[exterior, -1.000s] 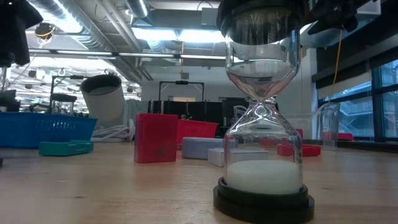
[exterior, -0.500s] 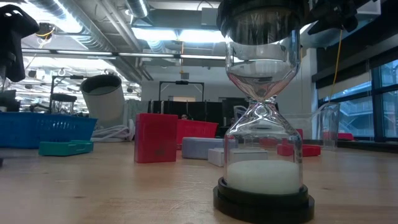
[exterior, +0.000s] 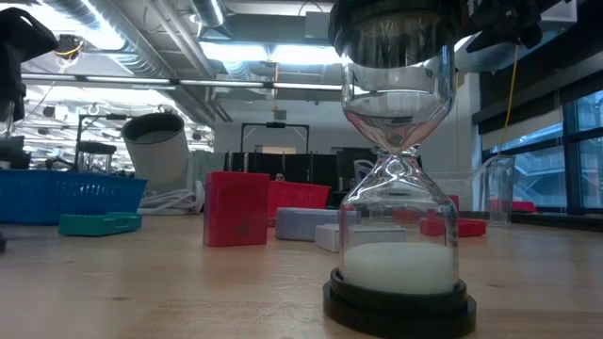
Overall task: Pick & Place Office items
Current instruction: Put the dark blue hourglass into the blue bin
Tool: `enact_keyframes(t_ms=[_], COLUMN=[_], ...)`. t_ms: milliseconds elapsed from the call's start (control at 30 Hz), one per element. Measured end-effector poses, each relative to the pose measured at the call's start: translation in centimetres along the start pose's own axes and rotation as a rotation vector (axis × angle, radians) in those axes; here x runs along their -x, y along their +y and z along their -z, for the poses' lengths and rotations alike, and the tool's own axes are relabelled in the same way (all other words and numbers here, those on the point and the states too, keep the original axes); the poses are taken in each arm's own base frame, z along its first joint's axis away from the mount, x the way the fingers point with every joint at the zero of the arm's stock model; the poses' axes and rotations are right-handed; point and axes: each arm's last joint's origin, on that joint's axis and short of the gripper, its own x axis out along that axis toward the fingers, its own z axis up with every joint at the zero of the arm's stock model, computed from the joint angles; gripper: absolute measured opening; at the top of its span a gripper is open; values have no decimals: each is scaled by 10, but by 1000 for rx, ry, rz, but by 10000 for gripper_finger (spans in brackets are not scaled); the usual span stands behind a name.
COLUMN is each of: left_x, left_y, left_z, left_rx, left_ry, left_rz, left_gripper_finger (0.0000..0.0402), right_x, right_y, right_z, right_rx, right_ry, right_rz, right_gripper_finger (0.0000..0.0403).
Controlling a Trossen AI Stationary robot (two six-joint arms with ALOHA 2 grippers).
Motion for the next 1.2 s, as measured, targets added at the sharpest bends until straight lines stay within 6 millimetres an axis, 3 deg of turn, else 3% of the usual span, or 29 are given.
enact_keyframes(t_ms=[133, 400, 533, 833, 1067, 1200], left_x=[0, 1, 11, 45, 50, 46], left_y=[0, 0, 2, 35, 67, 75], left_z=[0, -1, -9, -36, -45, -49], left_rx=[0, -22, -28, 63, 219, 308], left_ry=[-1, -33, -45, 24, 120, 130], left_rz=[-1, -21, -56, -378, -606, -644], left_gripper_finger=[215, 230, 222, 226, 225, 225], right_x=[0, 0, 0, 0, 0, 0], right_y=[0, 0, 0, 0, 0, 0], right_z=[0, 0, 0, 0, 0, 0], right_rx=[0, 0, 0, 0, 0, 0], right_ry=[0, 0, 0, 0, 0, 0], right_rz=[0, 0, 0, 0, 0, 0], right_gripper_finger=[270, 270, 270, 270, 270, 270])
